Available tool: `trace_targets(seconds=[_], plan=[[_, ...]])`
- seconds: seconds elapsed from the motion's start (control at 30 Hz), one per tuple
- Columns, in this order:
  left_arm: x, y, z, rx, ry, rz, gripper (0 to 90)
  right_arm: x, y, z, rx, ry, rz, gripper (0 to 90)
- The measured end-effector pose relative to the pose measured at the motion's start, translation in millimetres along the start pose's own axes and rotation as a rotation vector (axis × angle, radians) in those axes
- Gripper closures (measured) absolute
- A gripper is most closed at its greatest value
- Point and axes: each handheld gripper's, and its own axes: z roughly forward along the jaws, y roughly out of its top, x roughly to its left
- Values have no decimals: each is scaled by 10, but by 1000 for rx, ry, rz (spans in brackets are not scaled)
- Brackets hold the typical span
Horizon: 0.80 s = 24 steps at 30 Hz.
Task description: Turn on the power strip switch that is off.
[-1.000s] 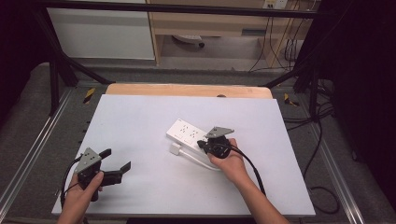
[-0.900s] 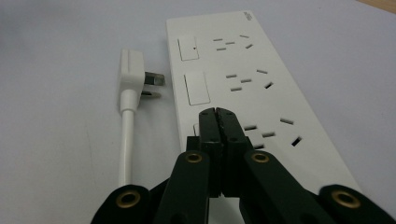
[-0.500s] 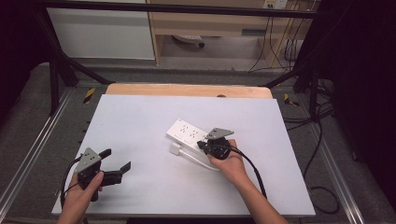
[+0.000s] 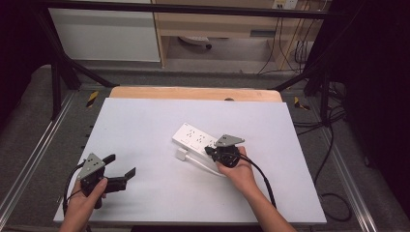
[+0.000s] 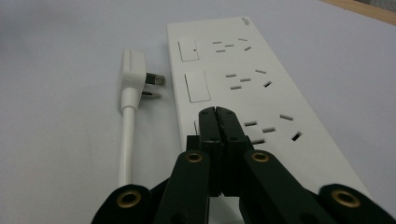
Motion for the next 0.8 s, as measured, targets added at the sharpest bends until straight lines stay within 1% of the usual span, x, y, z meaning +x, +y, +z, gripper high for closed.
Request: trace_targets(seconds=[0.53, 0.73, 0.8], plan=[[-4, 0, -1, 0, 0, 0, 68, 2, -24, -2, -16, -3, 1, 900], [-8, 1, 2, 1, -1, 2, 68, -19, -64, -28, -17, 3, 17, 900], [-10, 1, 3, 4, -1, 4, 68, -15, -54, -29, -9, 1, 5, 900]])
